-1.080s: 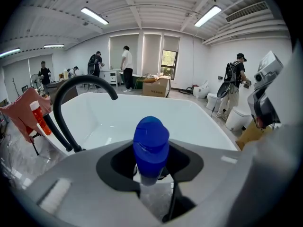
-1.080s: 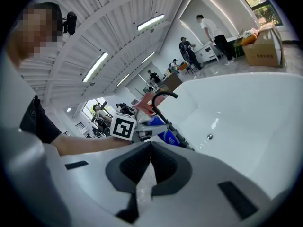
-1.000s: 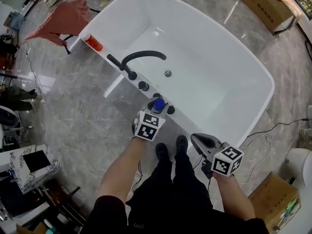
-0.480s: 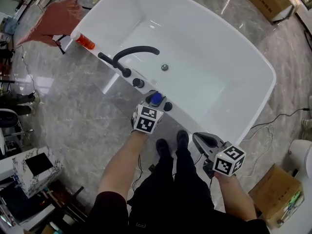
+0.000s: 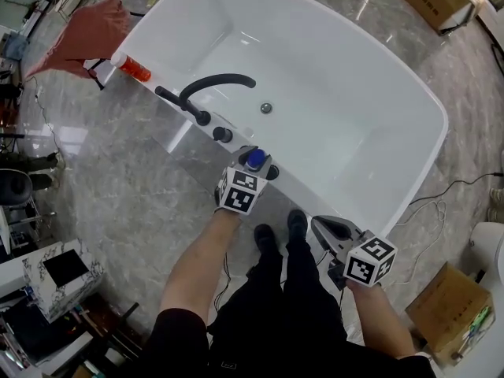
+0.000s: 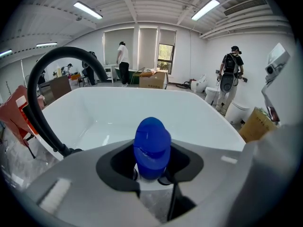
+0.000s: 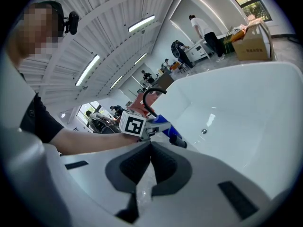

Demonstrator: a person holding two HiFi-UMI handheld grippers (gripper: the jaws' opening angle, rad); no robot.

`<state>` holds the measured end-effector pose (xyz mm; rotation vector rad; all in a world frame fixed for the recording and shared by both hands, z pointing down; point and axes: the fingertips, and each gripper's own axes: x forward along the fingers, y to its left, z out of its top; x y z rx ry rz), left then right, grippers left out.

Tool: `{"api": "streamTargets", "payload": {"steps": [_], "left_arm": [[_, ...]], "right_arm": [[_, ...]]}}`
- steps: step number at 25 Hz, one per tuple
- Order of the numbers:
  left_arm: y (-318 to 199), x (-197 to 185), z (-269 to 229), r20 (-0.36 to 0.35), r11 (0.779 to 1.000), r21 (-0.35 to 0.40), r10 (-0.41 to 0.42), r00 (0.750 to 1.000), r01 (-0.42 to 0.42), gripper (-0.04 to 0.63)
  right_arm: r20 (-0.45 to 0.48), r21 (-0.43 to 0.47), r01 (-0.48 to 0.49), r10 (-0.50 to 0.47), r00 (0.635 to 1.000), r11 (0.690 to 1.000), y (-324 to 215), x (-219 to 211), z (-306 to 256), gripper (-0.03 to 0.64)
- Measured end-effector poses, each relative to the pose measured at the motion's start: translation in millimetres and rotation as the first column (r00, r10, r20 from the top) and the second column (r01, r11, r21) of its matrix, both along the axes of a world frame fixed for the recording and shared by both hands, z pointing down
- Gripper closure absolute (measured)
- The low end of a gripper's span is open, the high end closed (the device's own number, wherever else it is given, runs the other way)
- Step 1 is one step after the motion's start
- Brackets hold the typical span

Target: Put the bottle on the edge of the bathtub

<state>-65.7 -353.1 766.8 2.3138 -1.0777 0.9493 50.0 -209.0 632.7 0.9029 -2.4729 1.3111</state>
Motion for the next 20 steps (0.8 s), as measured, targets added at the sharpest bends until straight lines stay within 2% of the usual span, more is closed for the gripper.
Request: {"api": "streamTargets", "payload": {"steps": [10,20], "left_arm": [[8,4,3,0.065,0.998,-0.028,0.058,0.996,-0.056,0.434],[11,5,3,0.056,0.995,-0.07,0.069,0.996,-0.065,0.431]], "right_arm": [[0.009,0.007,0.007,-0.008,1.0,1.0,-3,-5,-1,0.606],[0.017,0.004,0.036,-0.036,0.999,0.999,4,-15,-2,0.606]]}}
